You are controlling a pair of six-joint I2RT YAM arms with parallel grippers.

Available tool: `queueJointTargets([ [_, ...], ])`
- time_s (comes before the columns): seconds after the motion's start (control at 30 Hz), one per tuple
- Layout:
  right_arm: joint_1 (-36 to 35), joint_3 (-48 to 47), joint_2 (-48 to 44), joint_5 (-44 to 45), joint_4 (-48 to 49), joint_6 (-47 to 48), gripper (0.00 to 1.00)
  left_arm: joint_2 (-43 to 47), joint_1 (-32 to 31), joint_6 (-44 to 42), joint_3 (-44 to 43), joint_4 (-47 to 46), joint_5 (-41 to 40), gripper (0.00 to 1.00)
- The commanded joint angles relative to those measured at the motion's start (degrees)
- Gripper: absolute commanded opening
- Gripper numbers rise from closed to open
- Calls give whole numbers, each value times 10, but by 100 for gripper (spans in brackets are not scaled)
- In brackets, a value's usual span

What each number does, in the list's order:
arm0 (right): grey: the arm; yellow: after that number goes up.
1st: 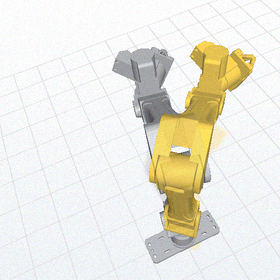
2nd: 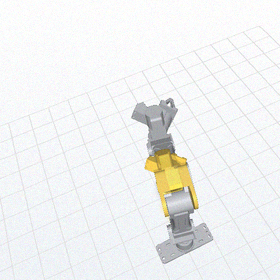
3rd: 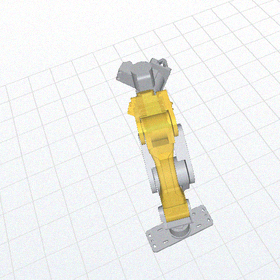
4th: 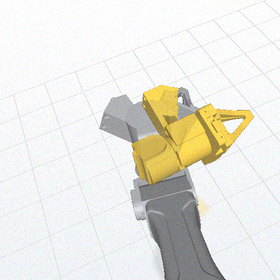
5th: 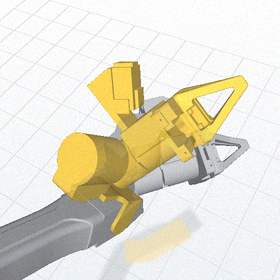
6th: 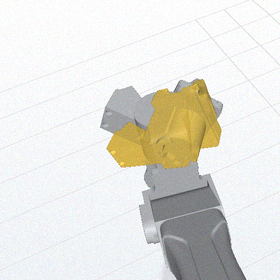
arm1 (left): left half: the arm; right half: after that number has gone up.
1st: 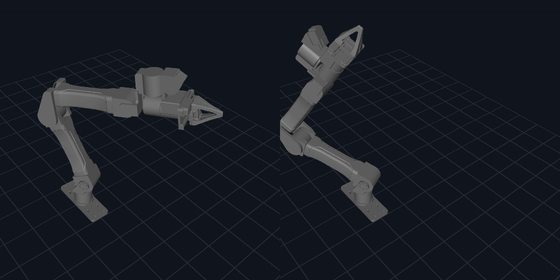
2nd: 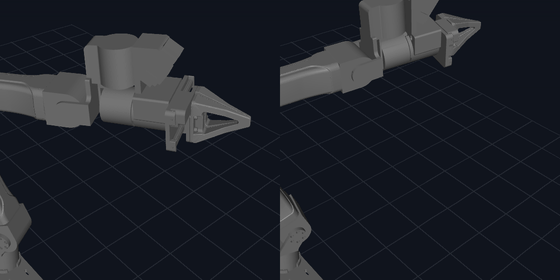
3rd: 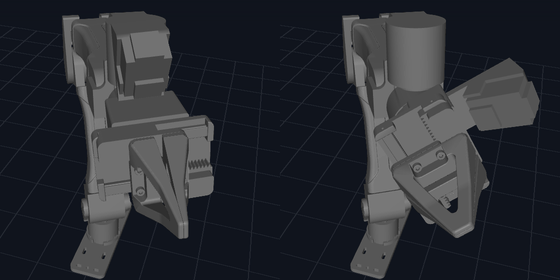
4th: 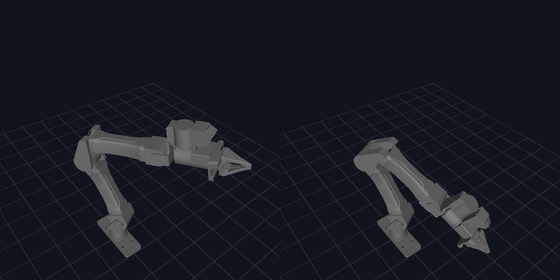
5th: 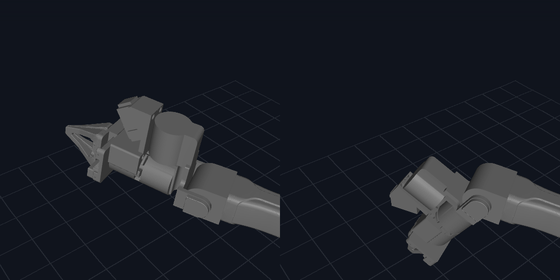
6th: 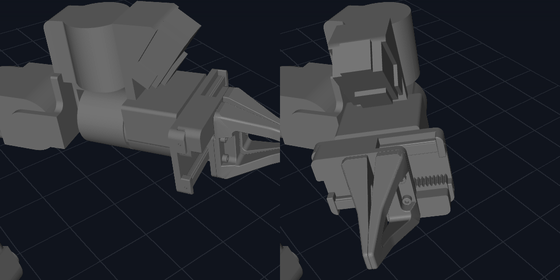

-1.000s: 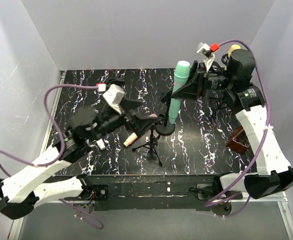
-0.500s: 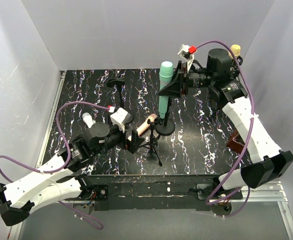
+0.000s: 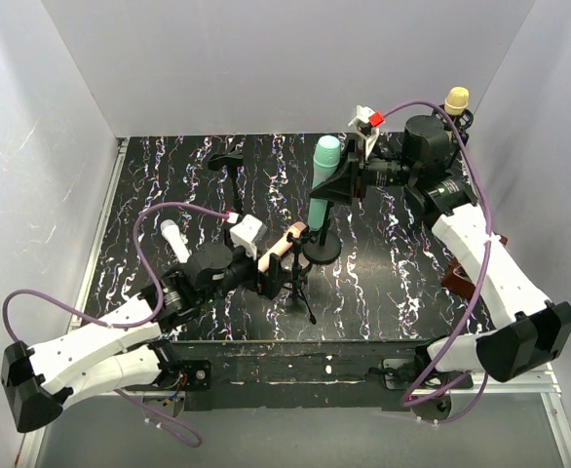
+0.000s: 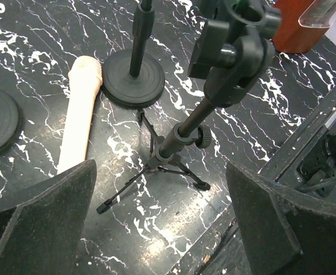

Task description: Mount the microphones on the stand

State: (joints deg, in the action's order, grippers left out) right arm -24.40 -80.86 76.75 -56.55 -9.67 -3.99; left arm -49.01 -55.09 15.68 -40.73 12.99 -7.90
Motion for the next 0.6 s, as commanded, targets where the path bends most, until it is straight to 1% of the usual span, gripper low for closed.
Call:
queueJointTargets([
  [0.0,-1,34,-23,-36,-18,35,1,-34,2,12,10,-77,7,94],
  [0.07,-1,54,-30,-52,-28,37,1,-56,2,11,6,-88,9,91],
  [0.13,-1,75,-38,-58,-42,71,1,-72,2,8,2,-99,11,89],
  [0.23,-1,114,-50,-58,-50,90,1,-87,2,6,1,-107,13,88],
  [0.4,-2,176,-63,-48,-45,108,1,-84,2,6,8,-111,7,87],
  [0.53,-2,173,-62,-49,-62,124,1,-72,2,4,12,-99,3,89],
  [0.57,-2,161,-59,-52,-70,125,8,-70,2,3,10,-95,3,89],
])
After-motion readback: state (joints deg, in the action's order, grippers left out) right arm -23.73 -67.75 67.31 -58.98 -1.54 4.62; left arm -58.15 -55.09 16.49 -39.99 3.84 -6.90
